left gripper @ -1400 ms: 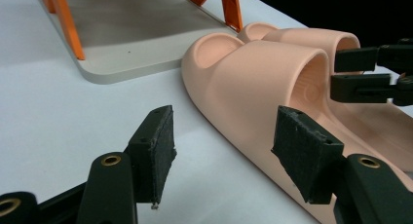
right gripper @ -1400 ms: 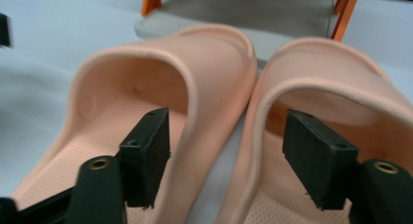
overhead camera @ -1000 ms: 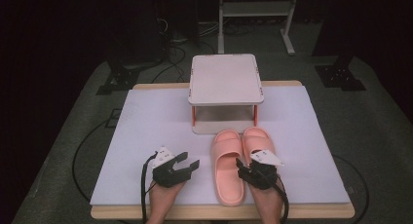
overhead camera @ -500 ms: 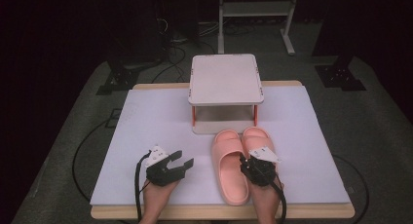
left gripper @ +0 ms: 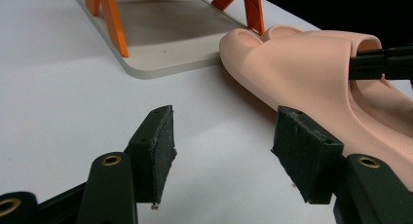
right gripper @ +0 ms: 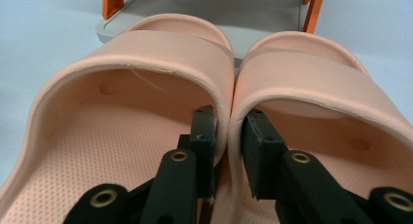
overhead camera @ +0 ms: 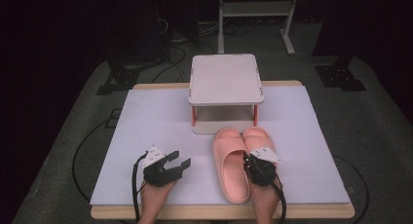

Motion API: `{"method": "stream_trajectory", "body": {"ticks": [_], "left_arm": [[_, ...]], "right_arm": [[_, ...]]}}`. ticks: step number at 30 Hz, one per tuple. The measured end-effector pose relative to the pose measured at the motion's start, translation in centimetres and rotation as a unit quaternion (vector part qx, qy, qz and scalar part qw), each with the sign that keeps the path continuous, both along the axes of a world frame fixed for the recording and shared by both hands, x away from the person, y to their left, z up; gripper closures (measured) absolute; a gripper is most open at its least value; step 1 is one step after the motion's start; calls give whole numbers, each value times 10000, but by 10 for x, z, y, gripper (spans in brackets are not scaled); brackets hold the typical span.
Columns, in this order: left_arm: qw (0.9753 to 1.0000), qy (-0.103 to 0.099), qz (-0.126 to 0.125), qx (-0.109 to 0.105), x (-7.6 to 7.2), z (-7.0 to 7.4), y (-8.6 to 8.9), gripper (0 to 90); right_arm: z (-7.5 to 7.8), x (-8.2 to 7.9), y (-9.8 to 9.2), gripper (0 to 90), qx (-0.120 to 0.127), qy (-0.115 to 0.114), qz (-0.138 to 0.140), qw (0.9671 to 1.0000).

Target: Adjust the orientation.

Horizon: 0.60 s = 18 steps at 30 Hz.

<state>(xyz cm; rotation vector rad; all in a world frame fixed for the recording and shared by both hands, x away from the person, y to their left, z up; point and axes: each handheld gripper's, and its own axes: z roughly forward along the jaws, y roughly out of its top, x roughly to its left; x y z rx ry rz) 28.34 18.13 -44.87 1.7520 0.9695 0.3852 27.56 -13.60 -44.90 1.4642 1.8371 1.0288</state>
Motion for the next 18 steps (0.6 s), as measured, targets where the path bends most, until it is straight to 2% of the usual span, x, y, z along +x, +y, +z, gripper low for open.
{"method": "stream_trajectory", "body": {"ticks": [11, 18], "left_arm": [[10000, -5, 55, -61, 0, 0, 4, 398], [10000, 5, 67, -62, 0, -1, 6, 398]], "right_arm": [[-1, -16, -5, 784, 88, -296, -60, 9995], [-2, -23, -8, 787, 83, -358, -110, 9993]]}}
